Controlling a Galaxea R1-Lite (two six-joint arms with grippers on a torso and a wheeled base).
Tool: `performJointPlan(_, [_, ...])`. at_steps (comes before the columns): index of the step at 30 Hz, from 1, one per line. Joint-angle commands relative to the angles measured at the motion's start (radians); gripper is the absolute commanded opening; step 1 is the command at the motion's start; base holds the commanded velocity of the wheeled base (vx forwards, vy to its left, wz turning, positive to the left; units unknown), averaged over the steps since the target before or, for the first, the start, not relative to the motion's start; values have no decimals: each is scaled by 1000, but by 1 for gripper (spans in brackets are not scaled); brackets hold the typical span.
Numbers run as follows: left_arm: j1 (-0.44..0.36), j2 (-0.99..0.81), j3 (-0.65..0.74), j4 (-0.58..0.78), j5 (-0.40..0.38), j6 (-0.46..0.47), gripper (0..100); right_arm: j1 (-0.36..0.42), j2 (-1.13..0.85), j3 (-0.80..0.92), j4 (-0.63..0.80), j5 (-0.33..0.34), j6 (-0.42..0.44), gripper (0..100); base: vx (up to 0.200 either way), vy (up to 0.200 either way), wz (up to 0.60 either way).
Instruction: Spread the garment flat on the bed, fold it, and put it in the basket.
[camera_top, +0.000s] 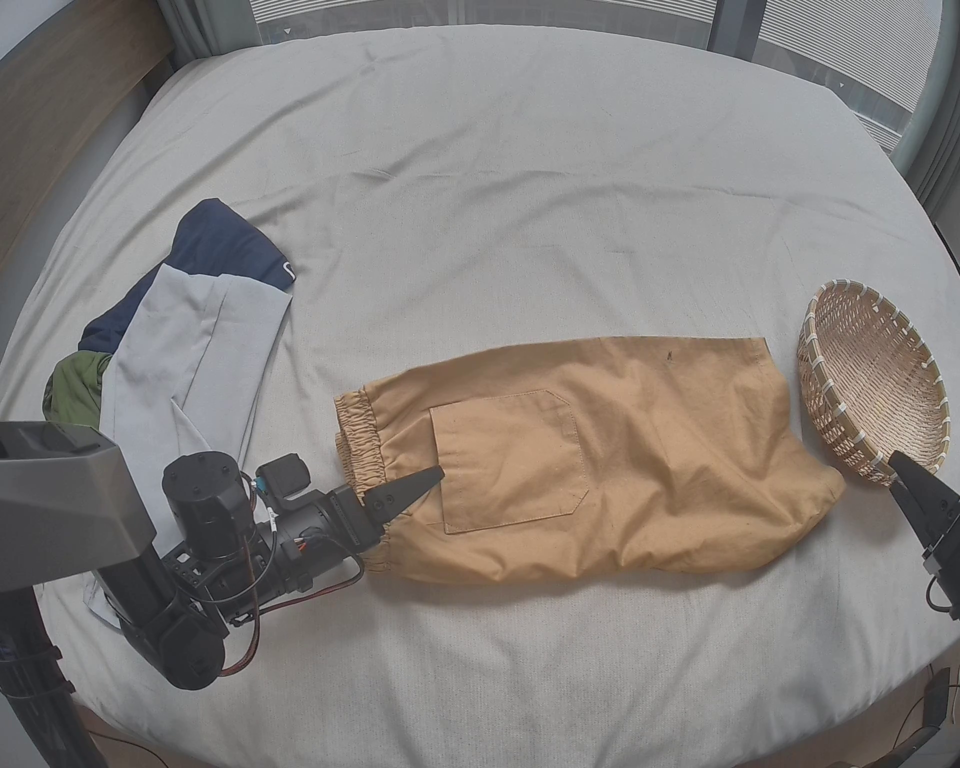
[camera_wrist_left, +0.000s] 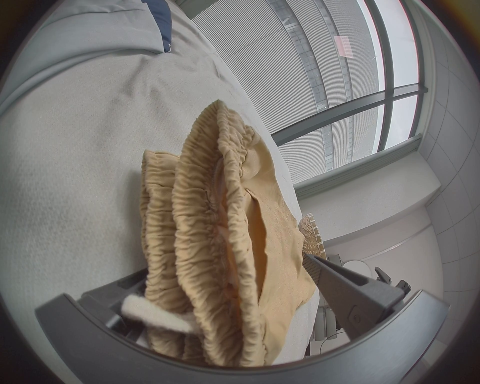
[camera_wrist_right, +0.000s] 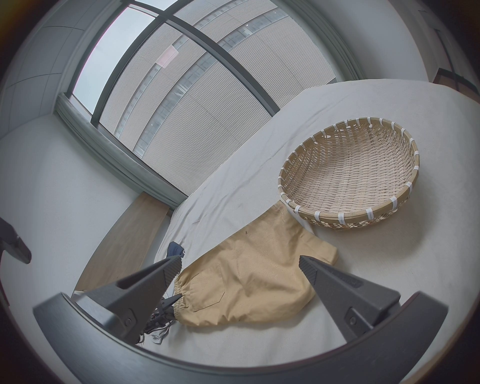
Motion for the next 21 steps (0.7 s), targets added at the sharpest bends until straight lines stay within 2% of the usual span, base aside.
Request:
performJointPlan(1, [-9, 30, -22, 1, 4, -2, 100, 2, -107, 5, 44, 7, 2, 100, 0, 0, 0])
performJointPlan(2, [-9, 30, -24, 1, 8, -4, 0, 2, -107, 0, 53, 7, 2, 100, 0, 0, 0])
performJointPlan(13, [25, -1, -7, -2, 16, -45, 0, 6, -107, 2, 62, 7, 4, 100, 0, 0, 0])
performJointPlan(17, [94, -162, 80, 39, -4, -68, 0, 6, -102, 6, 65, 8, 7, 100, 0, 0, 0])
performJointPlan(21, [201, -285, 111, 177, -32, -61, 0, 6, -98, 6, 85, 8, 24, 100, 0, 0, 0])
